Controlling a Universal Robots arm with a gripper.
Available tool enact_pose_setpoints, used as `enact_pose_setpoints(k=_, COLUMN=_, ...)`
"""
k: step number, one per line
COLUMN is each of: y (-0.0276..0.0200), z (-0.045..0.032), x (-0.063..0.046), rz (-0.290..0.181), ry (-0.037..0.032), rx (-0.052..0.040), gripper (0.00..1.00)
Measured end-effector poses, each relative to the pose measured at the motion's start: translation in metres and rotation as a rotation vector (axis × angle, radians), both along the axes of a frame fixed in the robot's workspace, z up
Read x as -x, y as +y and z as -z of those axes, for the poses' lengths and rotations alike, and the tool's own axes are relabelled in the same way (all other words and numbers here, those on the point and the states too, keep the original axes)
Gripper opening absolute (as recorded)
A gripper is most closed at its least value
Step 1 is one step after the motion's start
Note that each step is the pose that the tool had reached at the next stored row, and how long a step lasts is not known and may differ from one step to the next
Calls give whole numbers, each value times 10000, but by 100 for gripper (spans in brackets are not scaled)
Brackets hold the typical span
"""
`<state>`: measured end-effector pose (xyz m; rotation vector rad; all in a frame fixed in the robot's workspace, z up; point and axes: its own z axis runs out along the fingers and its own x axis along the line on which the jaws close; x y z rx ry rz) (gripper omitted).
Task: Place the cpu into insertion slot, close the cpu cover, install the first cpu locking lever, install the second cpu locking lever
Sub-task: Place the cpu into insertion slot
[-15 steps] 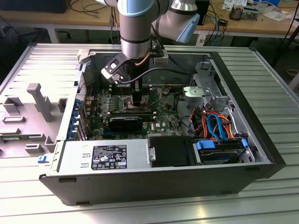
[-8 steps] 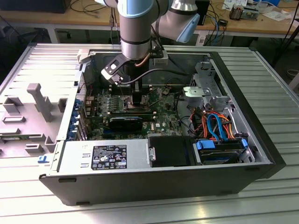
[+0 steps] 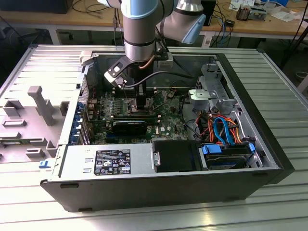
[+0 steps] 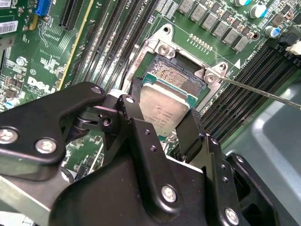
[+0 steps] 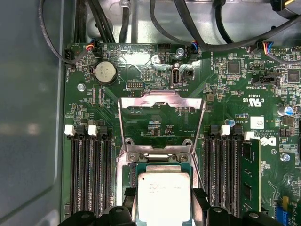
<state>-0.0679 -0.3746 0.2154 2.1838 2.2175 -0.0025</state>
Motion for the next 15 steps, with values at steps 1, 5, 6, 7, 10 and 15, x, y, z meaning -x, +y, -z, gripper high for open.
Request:
enact_pose_setpoints(k=1, y=0, z=2, x=0, rz=0, ry=-1, rx=0, gripper=55)
enact_pose_setpoints(k=5, y=0, z=15, x=4, rz=3, ry=-1, rx=0, gripper=55)
enact_pose_setpoints(k=6, y=0, z=19, x=5, rz=2, ry=-1, rx=-1, gripper=55)
enact_pose_setpoints(k=7, y=0, z=23, x=8, rz=1, ry=-1, rx=-1, gripper=55)
enact_pose_setpoints(k=10, y=0, z=36, x=11, rz=0, ry=-1, rx=0, gripper=55)
enact_pose_setpoints(k=15, y=5, z=52, x=20, rz=0, ry=0, rx=0, gripper=55)
